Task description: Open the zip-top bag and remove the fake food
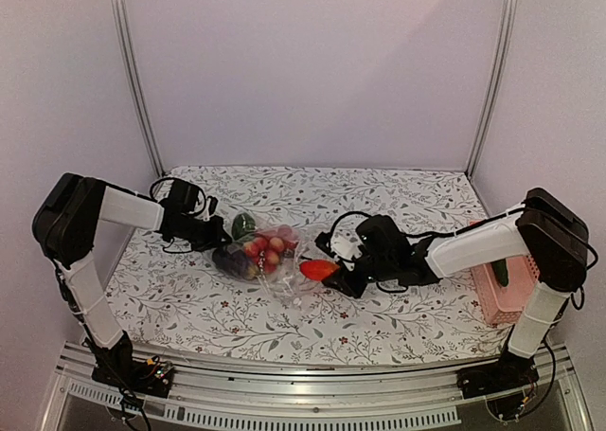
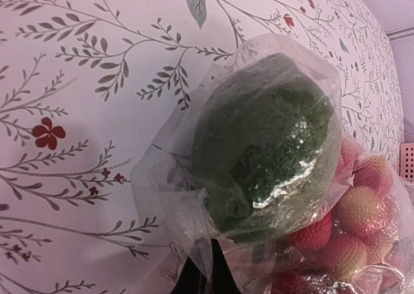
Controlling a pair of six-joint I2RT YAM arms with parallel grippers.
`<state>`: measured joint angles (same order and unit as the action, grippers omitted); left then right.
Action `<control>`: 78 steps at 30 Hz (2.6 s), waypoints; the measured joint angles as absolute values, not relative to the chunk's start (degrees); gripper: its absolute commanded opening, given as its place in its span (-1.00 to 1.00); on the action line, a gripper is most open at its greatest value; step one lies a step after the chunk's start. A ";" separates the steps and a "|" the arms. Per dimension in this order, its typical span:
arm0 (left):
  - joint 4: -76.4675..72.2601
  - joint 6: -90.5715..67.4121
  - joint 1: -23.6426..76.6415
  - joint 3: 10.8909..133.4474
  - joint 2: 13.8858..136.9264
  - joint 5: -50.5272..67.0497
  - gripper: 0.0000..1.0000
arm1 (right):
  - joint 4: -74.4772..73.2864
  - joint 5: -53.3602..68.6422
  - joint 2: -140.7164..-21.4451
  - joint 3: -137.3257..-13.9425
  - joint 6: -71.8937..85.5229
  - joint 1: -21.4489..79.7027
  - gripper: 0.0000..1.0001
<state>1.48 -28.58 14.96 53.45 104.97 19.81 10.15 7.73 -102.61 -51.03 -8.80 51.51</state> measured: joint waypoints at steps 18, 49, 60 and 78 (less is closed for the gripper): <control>-0.80 -29.26 14.26 53.36 105.43 20.27 -1.00 | -2.02 2.09 -75.68 -41.91 7.68 26.35 -0.44; -3.36 -30.41 14.06 53.36 107.00 22.57 -1.00 | -22.68 -14.79 -54.61 -32.67 33.12 -6.85 -0.15; -3.81 -30.52 14.06 53.36 107.22 22.96 -1.00 | -18.92 -11.44 -61.63 -32.82 30.57 -15.07 0.44; -4.89 -30.72 14.06 52.77 107.28 23.14 -1.00 | -8.93 11.60 -61.41 -33.45 19.97 -16.49 0.93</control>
<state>-4.89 -30.72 14.06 52.77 107.28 23.14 -8.93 11.60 -61.41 -33.45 19.97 -16.49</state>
